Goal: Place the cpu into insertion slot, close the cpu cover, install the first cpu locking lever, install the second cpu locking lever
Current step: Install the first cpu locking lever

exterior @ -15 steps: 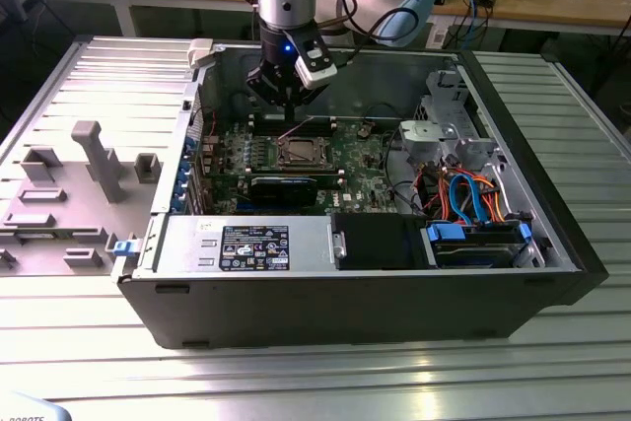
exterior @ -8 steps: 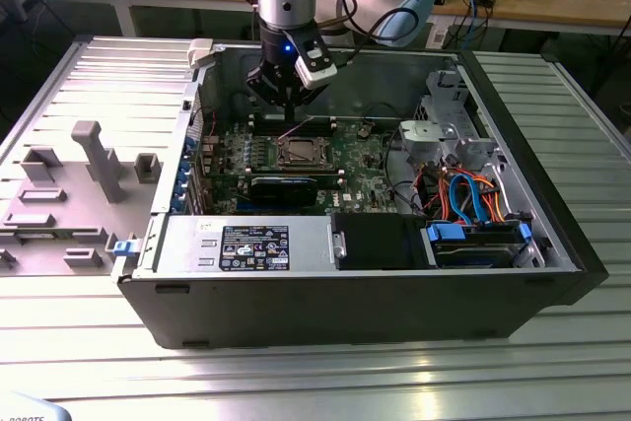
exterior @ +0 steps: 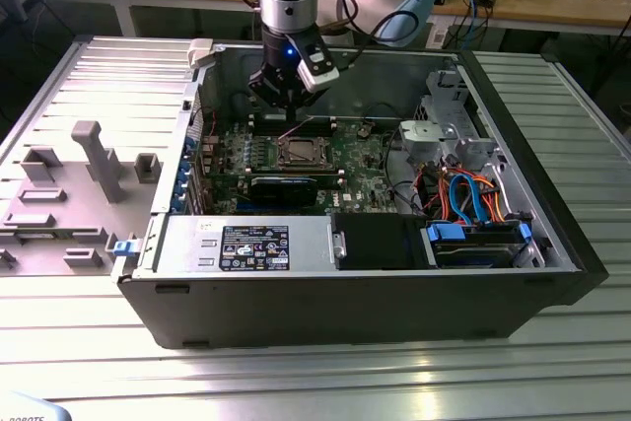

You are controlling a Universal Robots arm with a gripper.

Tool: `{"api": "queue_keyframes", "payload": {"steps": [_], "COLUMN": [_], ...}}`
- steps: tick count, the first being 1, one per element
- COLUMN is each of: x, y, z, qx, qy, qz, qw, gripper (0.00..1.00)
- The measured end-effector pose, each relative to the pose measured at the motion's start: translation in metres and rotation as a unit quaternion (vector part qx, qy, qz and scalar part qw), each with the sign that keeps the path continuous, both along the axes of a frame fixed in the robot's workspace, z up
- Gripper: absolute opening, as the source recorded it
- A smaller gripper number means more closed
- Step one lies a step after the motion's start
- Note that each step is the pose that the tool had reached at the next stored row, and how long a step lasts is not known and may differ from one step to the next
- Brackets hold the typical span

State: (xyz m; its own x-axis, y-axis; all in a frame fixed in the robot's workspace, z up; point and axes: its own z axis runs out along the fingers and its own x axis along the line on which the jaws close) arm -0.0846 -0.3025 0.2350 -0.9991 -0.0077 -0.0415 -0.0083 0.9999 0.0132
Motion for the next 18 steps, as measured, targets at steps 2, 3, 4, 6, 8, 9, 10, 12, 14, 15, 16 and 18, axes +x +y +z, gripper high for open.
{"api": "queue_keyframes", "payload": {"steps": [2,3,4,6,8,9,10,12,14,15,16,18], "x": [0.0011,0.0018,0.0028,0.0038,0.0051,0.0062,0.0071,0.0087,0.0102,0.0113,0.0121,0.0153], "y": [0.0005,0.0008,0.0014,0.0015,0.0018,0.0019,0.0021,0.0026,0.0037,0.0045,0.0050,0.0057], "z": [-0.0020,-0.0027,-0.0036,-0.0038,-0.0040,-0.0042,-0.0043,-0.0044,-0.0048,-0.0050,-0.0051,-0.0058], "qx": [0.0000,0.0000,0.0001,0.0001,0.0000,0.0001,0.0000,0.0001,0.0000,0.0000,0.0000,0.0001], "qy": [0.0001,0.0001,0.0000,0.0000,0.0000,0.0000,0.0001,0.0000,0.0000,0.0000,0.0001,0.0000], "qz": [0.000,0.000,0.000,0.000,0.000,0.000,0.000,0.000,0.000,0.000,0.000,0.000], "qw": [1.00000,1.00000,1.00000,1.00000,1.00000,1.00000,1.00000,1.00000,1.00000,1.00000,1.00000,1.00000], "gripper": [0.11,0.11,0.11,0.11,0.11,0.11,0.11,0.11,0.11,0.11,0.11,0.11]}}
